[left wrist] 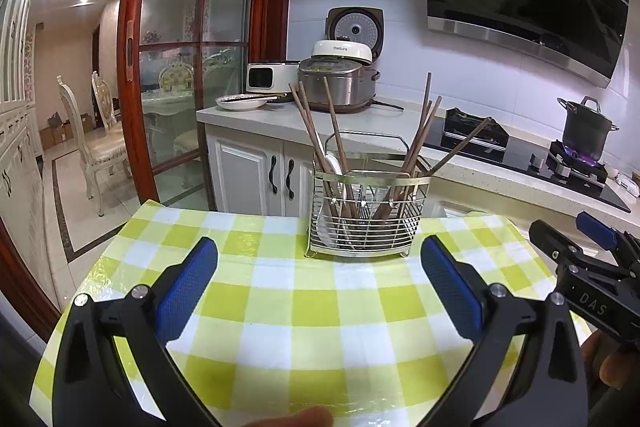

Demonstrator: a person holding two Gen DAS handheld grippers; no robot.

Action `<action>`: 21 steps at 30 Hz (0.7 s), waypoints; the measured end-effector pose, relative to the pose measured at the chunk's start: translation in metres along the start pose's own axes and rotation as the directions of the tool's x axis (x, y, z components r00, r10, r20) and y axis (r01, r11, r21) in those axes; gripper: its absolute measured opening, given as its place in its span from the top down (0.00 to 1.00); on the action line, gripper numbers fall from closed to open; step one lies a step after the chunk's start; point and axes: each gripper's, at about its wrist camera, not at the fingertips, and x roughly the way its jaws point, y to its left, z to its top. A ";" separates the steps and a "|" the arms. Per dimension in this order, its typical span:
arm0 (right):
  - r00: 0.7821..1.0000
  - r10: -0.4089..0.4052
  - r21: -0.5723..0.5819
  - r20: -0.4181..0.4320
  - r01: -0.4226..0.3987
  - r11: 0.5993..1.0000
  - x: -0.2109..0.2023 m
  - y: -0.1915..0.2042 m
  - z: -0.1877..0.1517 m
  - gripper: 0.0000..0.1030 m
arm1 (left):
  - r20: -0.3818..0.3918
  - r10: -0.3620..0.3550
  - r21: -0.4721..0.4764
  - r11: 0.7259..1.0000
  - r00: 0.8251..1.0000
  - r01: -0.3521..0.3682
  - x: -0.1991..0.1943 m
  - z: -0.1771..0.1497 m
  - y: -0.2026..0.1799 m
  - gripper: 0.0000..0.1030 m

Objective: Organize utensils

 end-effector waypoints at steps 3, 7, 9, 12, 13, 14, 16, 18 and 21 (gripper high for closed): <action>1.000 0.000 0.000 0.000 0.000 1.000 0.000 0.000 0.000 0.18 | -0.003 -0.001 -0.002 1.000 1.000 0.001 0.000 0.000 0.000 0.04; 1.000 0.000 0.001 0.000 0.000 1.000 0.000 -0.001 0.000 0.18 | -0.002 -0.002 -0.001 1.000 1.000 0.002 0.000 0.001 0.000 0.04; 1.000 0.000 0.000 0.000 0.000 1.000 0.000 0.000 0.000 0.18 | -0.004 -0.002 -0.002 1.000 1.000 0.002 0.000 0.001 0.000 0.04; 1.000 -0.001 -0.001 -0.001 0.001 1.000 0.000 0.000 0.000 0.18 | -0.005 -0.003 -0.001 1.000 1.000 0.003 0.000 0.002 0.000 0.04; 1.000 -0.001 0.000 -0.001 0.001 1.000 0.000 -0.001 0.000 0.18 | -0.005 -0.003 -0.002 1.000 1.000 0.003 0.000 0.002 0.000 0.04; 1.000 0.000 0.000 -0.001 0.000 1.000 0.000 0.000 -0.001 0.18 | -0.005 -0.004 -0.002 1.000 1.000 0.004 0.000 0.002 0.000 0.04; 1.000 0.000 -0.002 -0.001 0.000 1.000 0.000 0.000 -0.001 0.18 | -0.004 -0.002 -0.002 1.000 1.000 0.002 0.000 0.002 0.000 0.04; 1.000 0.001 -0.002 0.001 -0.001 1.000 -0.001 -0.001 -0.001 0.18 | -0.004 -0.003 -0.002 1.000 1.000 0.003 0.000 0.002 0.000 0.04; 1.000 0.000 0.000 0.002 0.000 1.000 -0.002 -0.003 0.000 0.18 | -0.004 -0.003 -0.002 1.000 1.000 0.003 0.000 0.002 0.000 0.04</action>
